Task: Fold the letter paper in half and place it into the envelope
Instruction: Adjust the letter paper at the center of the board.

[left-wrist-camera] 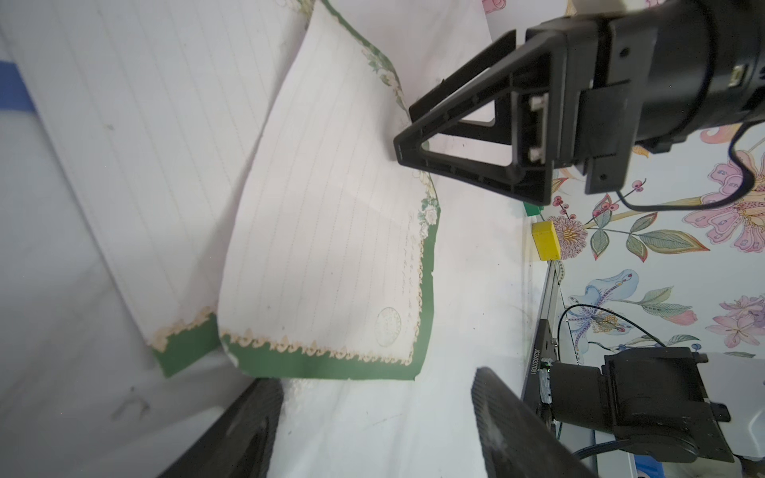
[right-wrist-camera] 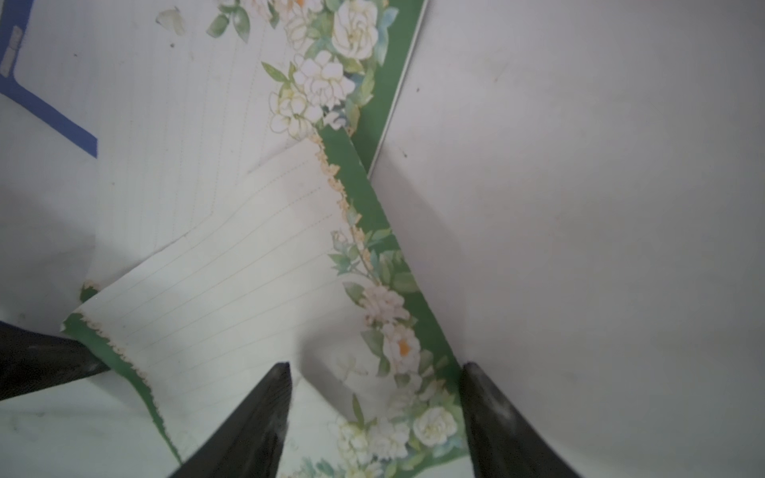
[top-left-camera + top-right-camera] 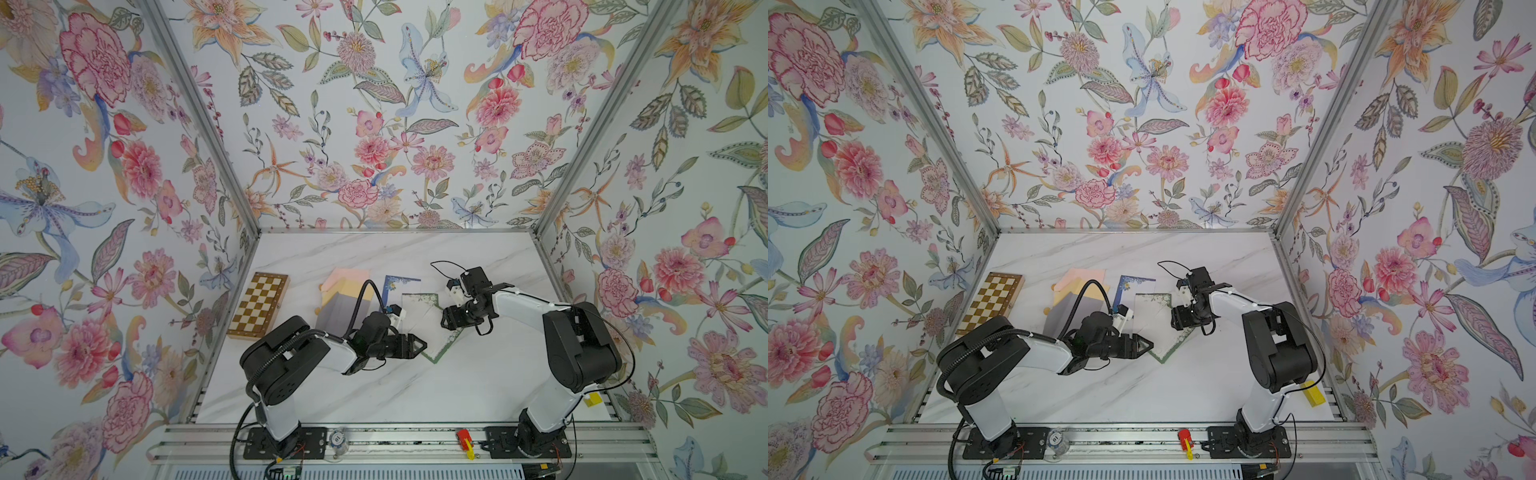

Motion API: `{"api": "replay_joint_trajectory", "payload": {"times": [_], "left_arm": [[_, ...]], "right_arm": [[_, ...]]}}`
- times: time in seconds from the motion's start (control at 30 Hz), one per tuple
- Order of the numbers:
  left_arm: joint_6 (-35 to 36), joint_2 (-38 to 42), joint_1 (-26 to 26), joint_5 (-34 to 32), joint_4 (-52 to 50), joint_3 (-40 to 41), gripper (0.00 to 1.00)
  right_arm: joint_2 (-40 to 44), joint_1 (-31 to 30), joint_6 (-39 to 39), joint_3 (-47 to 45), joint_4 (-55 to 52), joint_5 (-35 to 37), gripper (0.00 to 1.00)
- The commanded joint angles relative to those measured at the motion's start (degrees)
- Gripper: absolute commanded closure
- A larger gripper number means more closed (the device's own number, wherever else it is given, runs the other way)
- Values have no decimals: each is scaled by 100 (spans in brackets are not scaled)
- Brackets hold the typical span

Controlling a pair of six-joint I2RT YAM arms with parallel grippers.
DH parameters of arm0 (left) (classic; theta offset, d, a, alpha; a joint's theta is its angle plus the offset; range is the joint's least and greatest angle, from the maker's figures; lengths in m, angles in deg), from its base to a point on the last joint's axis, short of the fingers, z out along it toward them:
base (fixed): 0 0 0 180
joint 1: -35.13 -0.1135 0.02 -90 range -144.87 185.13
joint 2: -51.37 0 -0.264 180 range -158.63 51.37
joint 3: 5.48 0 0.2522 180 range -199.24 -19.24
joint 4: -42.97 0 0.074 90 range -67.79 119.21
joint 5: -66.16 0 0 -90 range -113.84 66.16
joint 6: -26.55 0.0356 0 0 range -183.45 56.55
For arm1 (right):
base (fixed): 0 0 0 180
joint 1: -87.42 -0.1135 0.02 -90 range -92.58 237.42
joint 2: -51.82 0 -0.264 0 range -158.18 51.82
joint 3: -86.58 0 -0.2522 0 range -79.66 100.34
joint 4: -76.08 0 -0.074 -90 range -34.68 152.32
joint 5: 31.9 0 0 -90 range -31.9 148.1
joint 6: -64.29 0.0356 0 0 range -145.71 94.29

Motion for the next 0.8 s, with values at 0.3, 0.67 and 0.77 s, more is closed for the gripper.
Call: {"api": "replay_joint_trajectory", "payload": {"times": [0.3, 0.67, 0.77], "left_arm": [[-71, -168, 46, 138, 20, 5, 24], [10, -9, 47, 35, 47, 76, 15], [-17, -26, 46, 42, 101, 92, 14]], "right_arm": [[186, -218, 655, -564, -193, -63, 34], [160, -171, 1172, -737, -122, -397, 35], [112, -133, 1295, -771, -120, -484, 35]]}}
